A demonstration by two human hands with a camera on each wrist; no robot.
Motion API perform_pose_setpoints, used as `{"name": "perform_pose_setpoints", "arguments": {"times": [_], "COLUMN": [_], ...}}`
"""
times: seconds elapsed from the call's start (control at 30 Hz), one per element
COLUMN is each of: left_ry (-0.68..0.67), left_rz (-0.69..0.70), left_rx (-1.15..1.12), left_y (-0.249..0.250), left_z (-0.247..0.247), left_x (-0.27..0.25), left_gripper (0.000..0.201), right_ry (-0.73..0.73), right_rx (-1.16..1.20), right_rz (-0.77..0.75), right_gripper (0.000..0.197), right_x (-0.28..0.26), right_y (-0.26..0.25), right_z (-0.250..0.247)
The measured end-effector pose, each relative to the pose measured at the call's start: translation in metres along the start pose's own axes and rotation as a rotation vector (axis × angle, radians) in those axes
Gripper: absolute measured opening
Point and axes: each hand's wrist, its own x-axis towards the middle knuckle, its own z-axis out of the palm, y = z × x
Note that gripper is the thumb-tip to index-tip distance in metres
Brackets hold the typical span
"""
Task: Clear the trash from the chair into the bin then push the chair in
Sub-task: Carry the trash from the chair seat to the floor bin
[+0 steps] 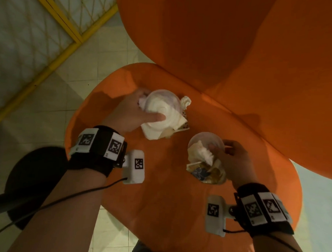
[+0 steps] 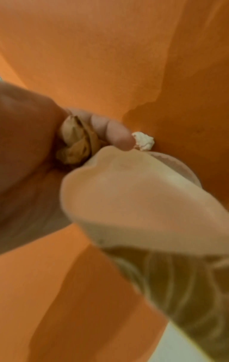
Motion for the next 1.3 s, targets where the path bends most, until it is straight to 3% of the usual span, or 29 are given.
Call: {"name": "perform_pose_setpoints", "arguments": {"times": [0.13, 0.3, 0.43, 0.57, 0.77, 0.9, 1.0, 1.07, 1.2, 1.3], "left_ry": [-0.279, -0.187, -0.157, -0.162, -0.09, -0.21, -0.341, -0.356, -0.261, -0.035], "left_rz": [0.006, -0.016, -0.009, 0.014, -0.077, -0.066, -0.118, -0.12, -0.12, -0.138], "left_rx": [0.42, 0.609, 0.708, 0.644, 0.291, 0.471, 0.62, 0.678, 0.599, 0.341], "left_y": [-0.006, -0.004, 0.003, 0.004, 0.015, 0.036, 0.043, 0.045, 0.036, 0.019], "left_z": [0.035, 0.059, 0.064, 0.063, 0.041, 0.06, 0.079, 0.084, 0.077, 0.051], "left_x": [0.006, 0.009, 0.013, 0.014, 0.027, 0.047, 0.061, 0.063, 0.056, 0.04], "left_gripper": [0.09, 0.111, 0.099, 0.092, 0.101, 0.113, 0.11, 0.106, 0.093, 0.084], "right_ry": [-0.042, -0.049, -0.058, -0.046, -0.099, -0.142, -0.185, -0.175, -0.174, -0.225], "right_rx": [-0.126, -0.252, -0.382, -0.4, -0.129, -0.039, -0.028, -0.037, -0.069, -0.112], "right_rz": [0.031, 0.002, -0.043, -0.055, -0.005, 0.012, 0.003, -0.035, -0.133, -0.181], "right_gripper": [0.041, 0.041, 0.041, 0.039, 0.041, 0.034, 0.024, 0.024, 0.022, 0.025], "right_x": [-0.005, -0.008, -0.014, -0.016, -0.01, -0.012, -0.019, -0.022, -0.022, -0.014], "right_y": [0.018, 0.03, 0.03, 0.03, 0.032, 0.031, 0.031, 0.03, 0.017, 0.005], "right_z": [-0.004, 0.012, 0.021, 0.02, -0.006, -0.012, -0.007, -0.001, 0.015, 0.029]}}
